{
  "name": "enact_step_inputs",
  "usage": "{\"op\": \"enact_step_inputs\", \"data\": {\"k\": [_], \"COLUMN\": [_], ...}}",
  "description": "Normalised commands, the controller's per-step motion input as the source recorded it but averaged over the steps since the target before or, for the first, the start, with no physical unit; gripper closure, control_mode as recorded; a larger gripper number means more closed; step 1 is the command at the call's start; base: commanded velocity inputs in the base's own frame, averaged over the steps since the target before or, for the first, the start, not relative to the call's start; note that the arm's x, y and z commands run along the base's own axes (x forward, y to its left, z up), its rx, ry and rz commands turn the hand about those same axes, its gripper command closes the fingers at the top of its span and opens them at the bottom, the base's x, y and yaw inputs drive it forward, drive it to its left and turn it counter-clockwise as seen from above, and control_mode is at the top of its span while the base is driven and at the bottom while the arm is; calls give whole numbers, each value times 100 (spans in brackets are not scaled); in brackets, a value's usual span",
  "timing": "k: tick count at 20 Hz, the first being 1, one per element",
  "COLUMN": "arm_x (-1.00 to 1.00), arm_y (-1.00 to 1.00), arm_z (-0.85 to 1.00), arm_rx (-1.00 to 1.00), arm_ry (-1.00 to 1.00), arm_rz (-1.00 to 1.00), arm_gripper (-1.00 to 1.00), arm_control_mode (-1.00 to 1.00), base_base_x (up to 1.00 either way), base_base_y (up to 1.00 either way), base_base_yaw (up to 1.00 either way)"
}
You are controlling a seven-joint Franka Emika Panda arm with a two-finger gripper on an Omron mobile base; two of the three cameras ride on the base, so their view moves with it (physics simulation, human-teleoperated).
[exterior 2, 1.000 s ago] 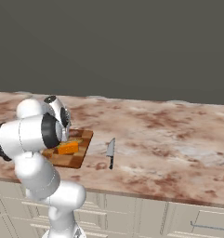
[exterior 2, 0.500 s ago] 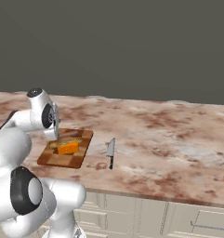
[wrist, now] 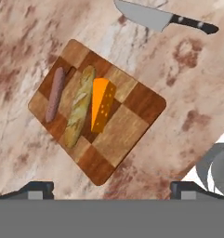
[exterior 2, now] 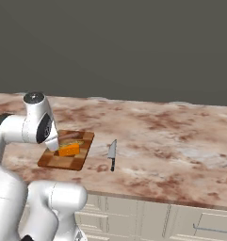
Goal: Retrieve the sausage and cheese from the fridge and place them on the cutting board on the counter.
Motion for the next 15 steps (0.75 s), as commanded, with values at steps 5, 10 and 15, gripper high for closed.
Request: {"op": "enact_step_inputs", "data": {"k": [5,10,15], "arm_x": [-100,-100,-100], "arm_y": [-14,-5,-18], "arm_z": [53,68,49], "arm_rx": [-2,-8,-11], "arm_ry": [0,0,-1], "arm_rz": [44,31,21], "arm_gripper": [-100,-100,-100], "arm_control_mode": [-100,-100,-100], "base_base_x": [0,0,0], "base_base_y": [0,0,0], "base_base_yaw": [0,0,0]}}
